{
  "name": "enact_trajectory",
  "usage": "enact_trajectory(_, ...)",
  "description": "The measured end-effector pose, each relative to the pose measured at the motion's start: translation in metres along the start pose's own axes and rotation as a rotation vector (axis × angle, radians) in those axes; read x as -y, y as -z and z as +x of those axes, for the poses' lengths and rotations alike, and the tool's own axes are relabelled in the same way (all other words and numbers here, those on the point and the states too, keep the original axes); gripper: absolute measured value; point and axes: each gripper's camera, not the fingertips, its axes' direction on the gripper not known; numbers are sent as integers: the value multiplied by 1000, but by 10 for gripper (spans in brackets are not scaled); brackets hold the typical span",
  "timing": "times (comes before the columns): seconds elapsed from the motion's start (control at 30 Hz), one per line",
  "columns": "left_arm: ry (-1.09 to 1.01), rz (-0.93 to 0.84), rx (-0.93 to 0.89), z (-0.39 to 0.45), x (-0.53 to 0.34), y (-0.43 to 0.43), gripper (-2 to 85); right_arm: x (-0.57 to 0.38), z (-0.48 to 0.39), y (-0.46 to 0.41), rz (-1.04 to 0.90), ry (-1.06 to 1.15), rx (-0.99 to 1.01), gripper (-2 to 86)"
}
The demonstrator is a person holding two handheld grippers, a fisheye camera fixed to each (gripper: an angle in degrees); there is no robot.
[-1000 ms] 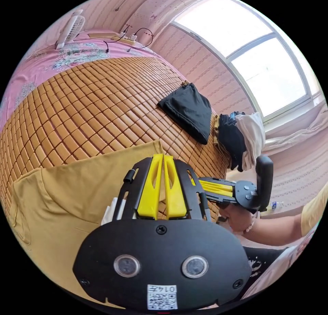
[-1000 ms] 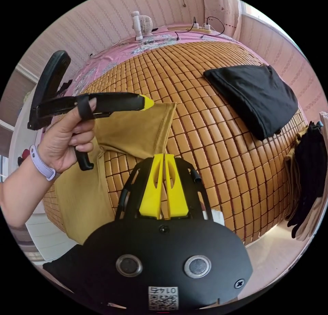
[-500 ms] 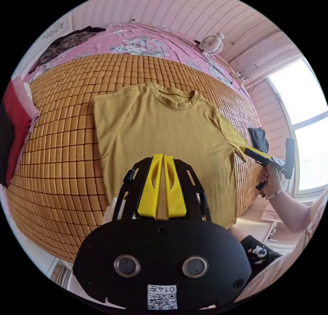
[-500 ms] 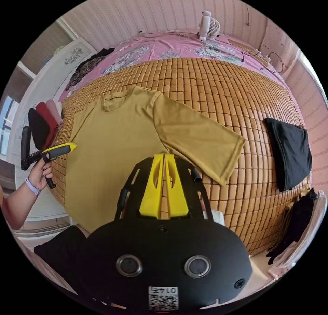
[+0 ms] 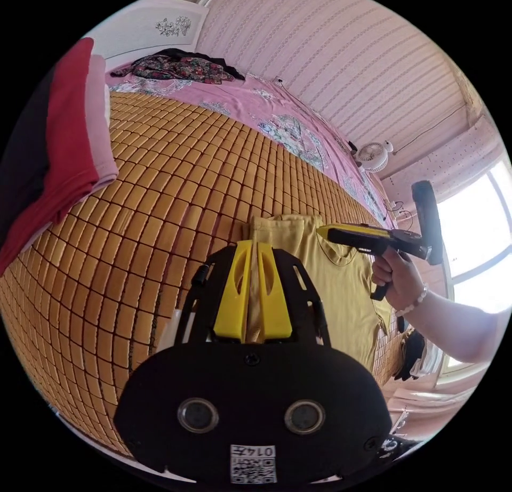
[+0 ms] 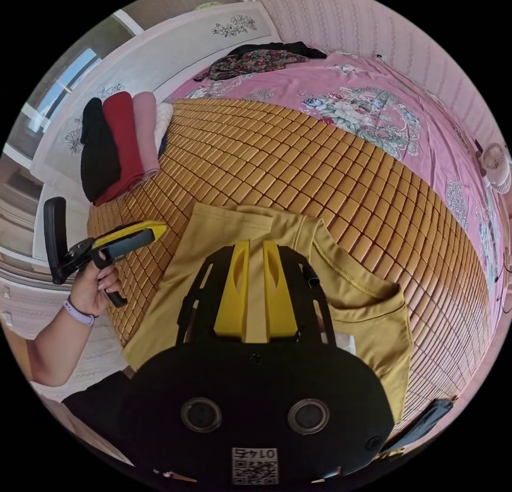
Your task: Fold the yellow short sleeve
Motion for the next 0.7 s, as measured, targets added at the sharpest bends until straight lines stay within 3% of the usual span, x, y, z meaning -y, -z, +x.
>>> enact_trajectory(0.17, -16, -27, 65, -5, 10, -8, 56, 62, 1, -32, -98, -107, 36, 75)
enact_trajectory(0.37, -131, -145, 135, -7, 13, -7, 7, 101, -22, -54, -236, -32, -55, 29)
enact_trajectory(0.6, -15, 16, 90, -44, -18, 67, -5, 133, -69, -30, -244, 102, -30, 13)
enact_trajectory(0.7, 58, 115, 112, -66, -40, 105, 0, 156, -107, -19, -160, 229, 61, 16)
